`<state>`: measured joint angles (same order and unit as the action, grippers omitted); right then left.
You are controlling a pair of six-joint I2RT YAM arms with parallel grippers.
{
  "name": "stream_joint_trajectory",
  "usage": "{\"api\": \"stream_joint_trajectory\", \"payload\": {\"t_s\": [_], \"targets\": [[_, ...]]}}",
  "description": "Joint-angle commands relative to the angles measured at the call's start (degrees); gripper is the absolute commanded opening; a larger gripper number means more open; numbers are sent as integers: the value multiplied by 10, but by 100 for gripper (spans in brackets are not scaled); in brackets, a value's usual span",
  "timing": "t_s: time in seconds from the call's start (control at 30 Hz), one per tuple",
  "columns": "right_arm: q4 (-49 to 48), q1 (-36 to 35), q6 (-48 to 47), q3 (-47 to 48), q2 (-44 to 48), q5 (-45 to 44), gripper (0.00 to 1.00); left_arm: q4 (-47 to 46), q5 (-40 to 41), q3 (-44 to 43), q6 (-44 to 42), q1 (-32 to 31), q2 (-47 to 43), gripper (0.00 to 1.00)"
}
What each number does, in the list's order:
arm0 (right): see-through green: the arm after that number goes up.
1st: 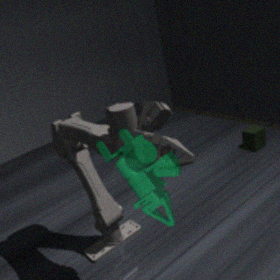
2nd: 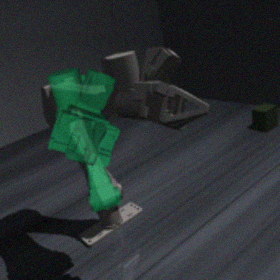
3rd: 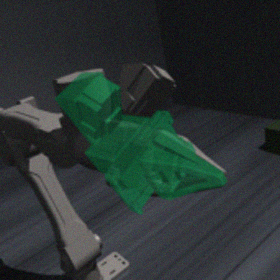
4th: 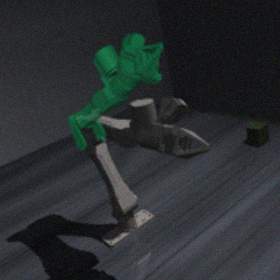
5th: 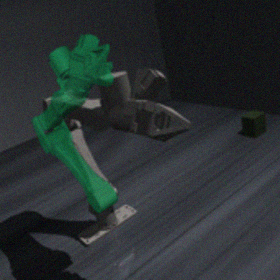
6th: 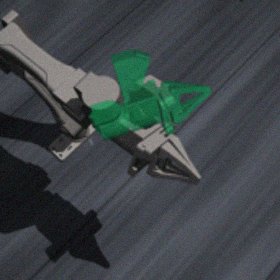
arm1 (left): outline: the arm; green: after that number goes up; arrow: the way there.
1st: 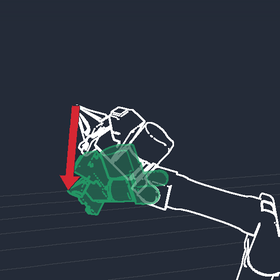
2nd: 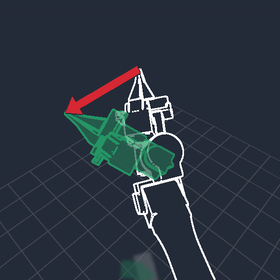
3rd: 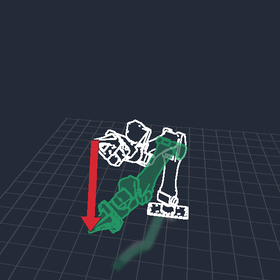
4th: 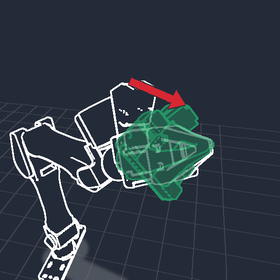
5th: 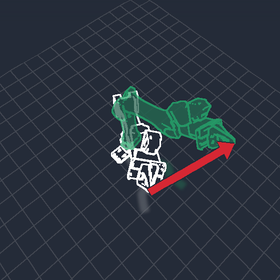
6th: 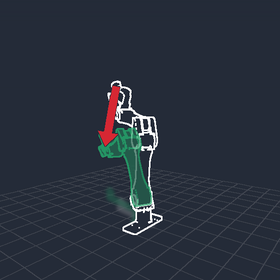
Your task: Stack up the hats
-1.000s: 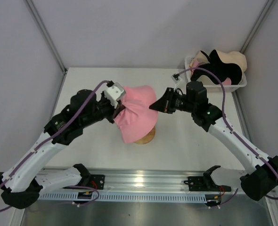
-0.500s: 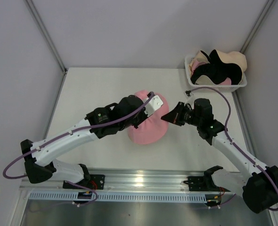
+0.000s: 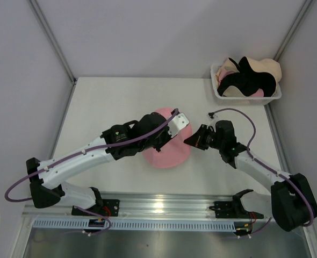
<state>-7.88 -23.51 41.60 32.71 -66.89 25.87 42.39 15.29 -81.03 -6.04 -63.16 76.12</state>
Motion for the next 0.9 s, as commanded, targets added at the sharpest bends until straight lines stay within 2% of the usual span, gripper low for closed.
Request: {"api": "stream_joint_trajectory", "payload": {"t_s": [0.0, 0.07, 0.1, 0.17, 0.23, 0.3, 0.37, 0.4, 0.43, 0.47, 0.5, 0.57, 0.6, 0.67, 0.7, 0.77, 0.8, 0.87], "targets": [[-1, 8, -9, -34, -52, -82, 0, -35, 13, -8, 19, -5, -13, 7], [-21, 8, -1, -36, -68, -83, 0, -38, 32, -8, 30, -5, -15, 16], [-25, 9, 1, -32, -80, -77, 0, -40, 43, -10, 34, -5, -21, 27], [-27, 9, 1, -27, -87, -72, 0, -47, 90, -10, 53, -3, -33, 41], [-20, 8, -4, -19, -89, -64, 7, -51, 111, -11, 78, 7, -60, 54], [-10, 7, -6, -12, -80, -59, 21, -50, 109, -10, 127, 40, -96, 66], [14, 8, -15, 2, -72, -56, 33, -51, 87, 3, 186, 71, -125, 68], [25, 8, -18, 9, -67, -54, 40, -60, 78, 11, 203, 106, -141, 70], [57, 9, -23, 18, -52, -52, 54, -67, 70, 47, 220, 123, -178, 70], [75, 10, -31, 42, -43, -52, 61, -75, 54, 62, 257, 140, -197, 72], [133, 11, -37, 57, -33, -52, 71, -87, 44, 78, 276, 178, -216, 72], [188, 12, -51, 113, 0, -64, 83, -92, 18, 140, 334, 220, -266, 73], [214, 14, -57, 132, 11, -88, 90, -91, -10, 165, 352, 262, -279, 75], [275, 35, -71, 181, 41, -112, 92, -89, -45, 197, 396, 304, -304, 76], [307, 48, -74, 197, 48, -120, 94, -89, -88, 216, 406, 344, -308, 77], [333, 83, -79, 226, 58, -133, 96, -100, -145, 250, 431, 382, -305, 80], [342, 126, -90, 250, 57, -136, 96, -108, -178, 259, 437, 412, -302, 80], [342, 172, -100, 274, 42, -143, 95, -142, -239, 293, 455, 431, -288, 81]]}}
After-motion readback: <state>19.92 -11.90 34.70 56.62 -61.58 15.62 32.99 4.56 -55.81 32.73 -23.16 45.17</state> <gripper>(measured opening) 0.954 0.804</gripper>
